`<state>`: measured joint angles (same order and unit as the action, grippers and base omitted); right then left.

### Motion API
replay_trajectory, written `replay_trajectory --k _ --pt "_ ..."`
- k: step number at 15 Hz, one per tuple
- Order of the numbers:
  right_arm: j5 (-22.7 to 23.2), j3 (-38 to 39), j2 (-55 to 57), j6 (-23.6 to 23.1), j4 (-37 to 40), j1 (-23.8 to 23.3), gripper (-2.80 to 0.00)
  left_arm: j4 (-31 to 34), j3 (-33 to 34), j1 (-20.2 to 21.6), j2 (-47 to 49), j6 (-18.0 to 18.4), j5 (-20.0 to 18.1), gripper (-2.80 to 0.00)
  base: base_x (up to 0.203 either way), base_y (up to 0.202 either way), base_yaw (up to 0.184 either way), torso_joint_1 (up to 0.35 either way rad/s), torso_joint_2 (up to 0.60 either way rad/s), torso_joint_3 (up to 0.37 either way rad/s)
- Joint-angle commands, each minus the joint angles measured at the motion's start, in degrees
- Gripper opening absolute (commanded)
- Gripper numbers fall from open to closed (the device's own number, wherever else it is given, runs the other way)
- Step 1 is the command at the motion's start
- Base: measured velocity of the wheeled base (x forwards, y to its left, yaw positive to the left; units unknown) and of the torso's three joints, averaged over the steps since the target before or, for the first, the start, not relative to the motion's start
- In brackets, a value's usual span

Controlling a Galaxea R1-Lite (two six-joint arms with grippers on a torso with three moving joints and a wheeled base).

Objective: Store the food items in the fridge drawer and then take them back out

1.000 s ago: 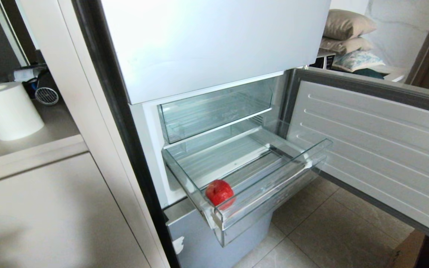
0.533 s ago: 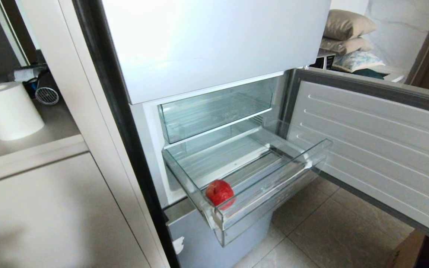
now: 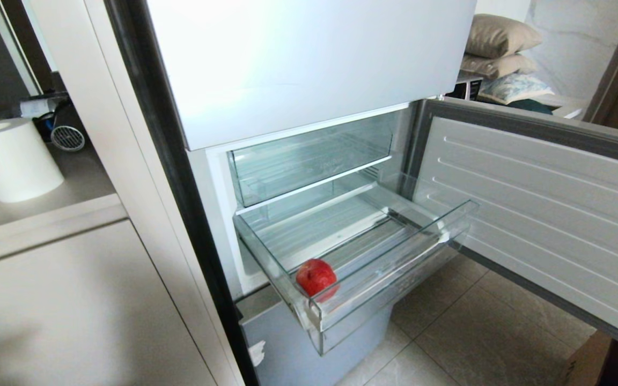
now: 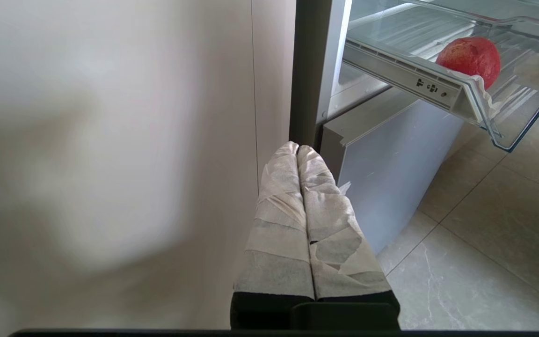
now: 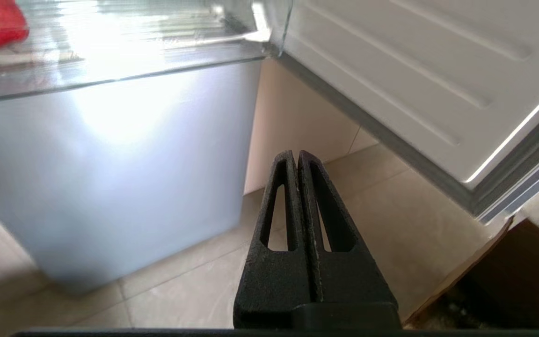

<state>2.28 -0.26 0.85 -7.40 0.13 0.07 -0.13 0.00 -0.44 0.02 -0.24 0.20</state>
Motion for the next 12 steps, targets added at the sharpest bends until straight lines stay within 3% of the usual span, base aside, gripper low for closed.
replay_trajectory --k 1,8,12 --pt "-0.17 0.34 -0.76 0.29 0.22 -0.07 -2.8 -0.04 0.0 0.0 -0.02 -0.02 0.05 -2.8 0.0 0.0 0.0 0.0 0.0 0.0" --pt "-0.17 0.34 -0.8 0.46 0.22 0.01 -2.8 0.03 0.0 0.0 -0.02 -0.02 0.05 -2.8 0.0 -0.001 0.008 0.0 0.0 0.0" --pt "-0.17 0.34 -0.76 0.54 0.22 0.01 -2.8 -0.04 0.0 0.0 -0.02 -0.02 0.0 -2.8 0.003 -0.007 0.159 0.003 0.0 0.003"
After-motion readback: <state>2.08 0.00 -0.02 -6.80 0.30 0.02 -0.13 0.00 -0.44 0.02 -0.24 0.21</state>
